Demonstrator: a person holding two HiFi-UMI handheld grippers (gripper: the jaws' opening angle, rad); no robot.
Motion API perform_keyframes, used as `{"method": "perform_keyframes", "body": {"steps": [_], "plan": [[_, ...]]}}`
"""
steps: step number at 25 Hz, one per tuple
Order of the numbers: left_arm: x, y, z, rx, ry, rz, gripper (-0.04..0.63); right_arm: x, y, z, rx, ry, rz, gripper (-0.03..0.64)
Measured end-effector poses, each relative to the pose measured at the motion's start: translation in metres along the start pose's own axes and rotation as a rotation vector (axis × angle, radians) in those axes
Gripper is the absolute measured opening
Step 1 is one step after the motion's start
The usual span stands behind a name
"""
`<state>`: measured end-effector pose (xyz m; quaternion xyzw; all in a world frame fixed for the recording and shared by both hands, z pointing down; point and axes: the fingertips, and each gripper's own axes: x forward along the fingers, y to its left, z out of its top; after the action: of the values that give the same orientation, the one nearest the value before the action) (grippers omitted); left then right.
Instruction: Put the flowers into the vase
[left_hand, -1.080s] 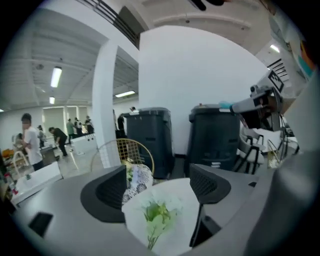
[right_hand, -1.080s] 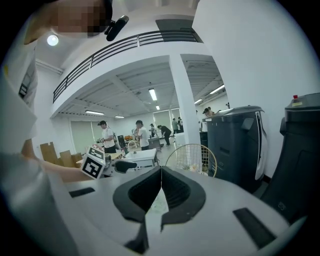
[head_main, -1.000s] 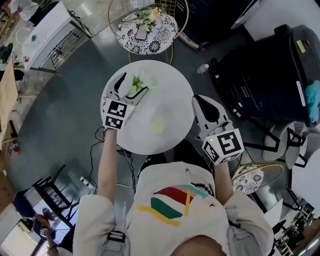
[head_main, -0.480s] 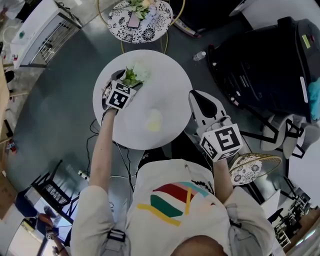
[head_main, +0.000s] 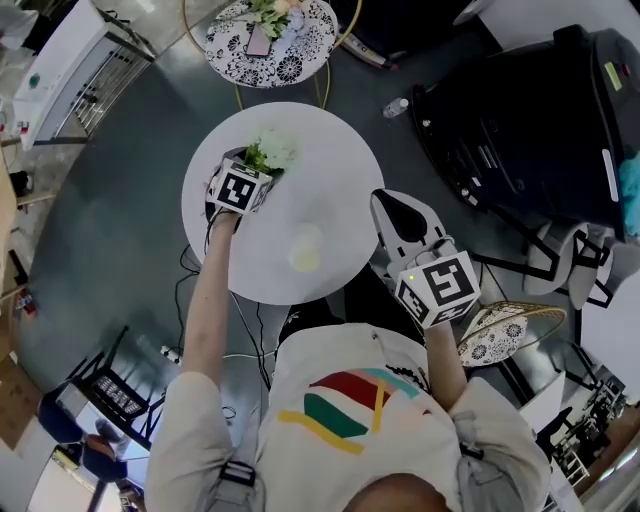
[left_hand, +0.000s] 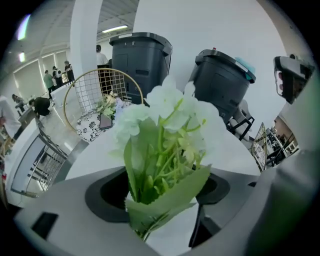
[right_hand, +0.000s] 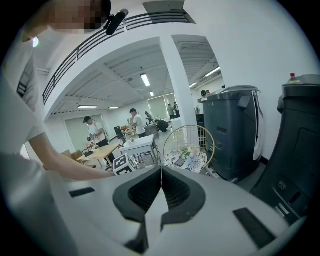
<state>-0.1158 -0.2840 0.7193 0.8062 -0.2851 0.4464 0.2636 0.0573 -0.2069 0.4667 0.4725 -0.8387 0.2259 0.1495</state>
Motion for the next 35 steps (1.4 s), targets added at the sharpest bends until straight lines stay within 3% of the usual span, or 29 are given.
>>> {"method": "perform_keyframes", "body": {"steps": [4, 10, 17, 23, 35], "plan": [[0.0, 0.006, -0.004, 0.03, 0.018, 0.036, 0.26, 0.0, -0.003, -0.002, 0.001, 0.007, -0.006, 0.012], [-0.012, 0.013, 0.01, 0.028, -0.058, 0.076, 0.226, -0.001, -0.005, -0.003, 0.002, 0.009, -0.007, 0.012], [-0.058, 0.021, 0.045, -0.033, -0.266, 0.132, 0.225, -0.003, 0.007, 0.01, -0.022, -0.023, 0.022, 0.012], [-0.129, 0.013, 0.084, -0.074, -0.497, 0.163, 0.221, -0.01, 0.023, 0.023, -0.048, -0.065, 0.059, 0.012], [-0.282, -0.044, 0.127, -0.023, -0.887, 0.163, 0.207, -0.031, 0.06, 0.041, -0.089, -0.137, 0.07, 0.012]]}}
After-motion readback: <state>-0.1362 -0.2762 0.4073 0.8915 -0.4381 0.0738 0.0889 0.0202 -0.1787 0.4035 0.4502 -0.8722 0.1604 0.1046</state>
